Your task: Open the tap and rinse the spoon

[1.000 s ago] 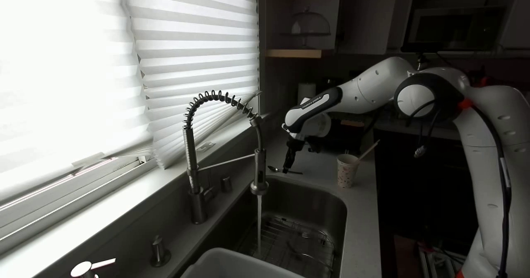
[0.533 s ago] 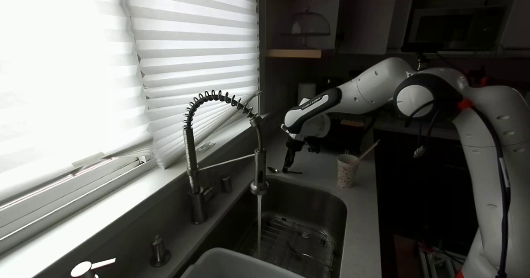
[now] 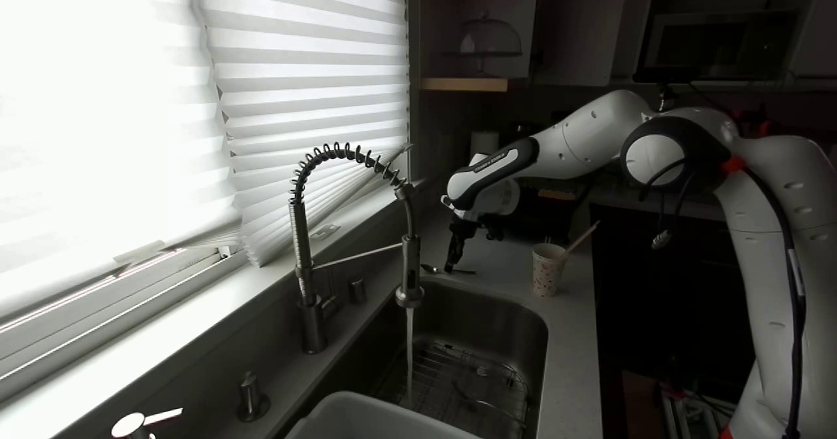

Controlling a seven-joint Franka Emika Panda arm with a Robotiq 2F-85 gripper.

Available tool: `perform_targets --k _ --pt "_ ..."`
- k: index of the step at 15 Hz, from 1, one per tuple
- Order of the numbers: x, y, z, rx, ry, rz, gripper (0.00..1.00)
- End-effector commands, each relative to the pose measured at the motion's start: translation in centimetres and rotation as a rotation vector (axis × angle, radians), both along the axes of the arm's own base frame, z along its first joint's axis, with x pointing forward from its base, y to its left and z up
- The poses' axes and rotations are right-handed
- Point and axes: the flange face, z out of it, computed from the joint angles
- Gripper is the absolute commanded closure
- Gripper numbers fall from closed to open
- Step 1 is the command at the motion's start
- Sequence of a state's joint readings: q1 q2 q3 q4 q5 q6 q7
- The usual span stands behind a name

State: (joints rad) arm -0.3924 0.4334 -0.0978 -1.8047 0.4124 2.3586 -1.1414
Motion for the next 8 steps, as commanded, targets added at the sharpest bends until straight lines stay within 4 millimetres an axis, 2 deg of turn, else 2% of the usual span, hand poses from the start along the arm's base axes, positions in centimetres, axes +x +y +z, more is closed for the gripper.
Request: perform_targets --k 1,4,8 --pt "0.0 2.1 2.4 -0.004 0.051 0.100 0.98" --pt "0.2 5.0 4.3 0.003 0.104 0.193 0.98" --pt "0.7 10.2 5.4 0.001 0.164 0.373 0.98"
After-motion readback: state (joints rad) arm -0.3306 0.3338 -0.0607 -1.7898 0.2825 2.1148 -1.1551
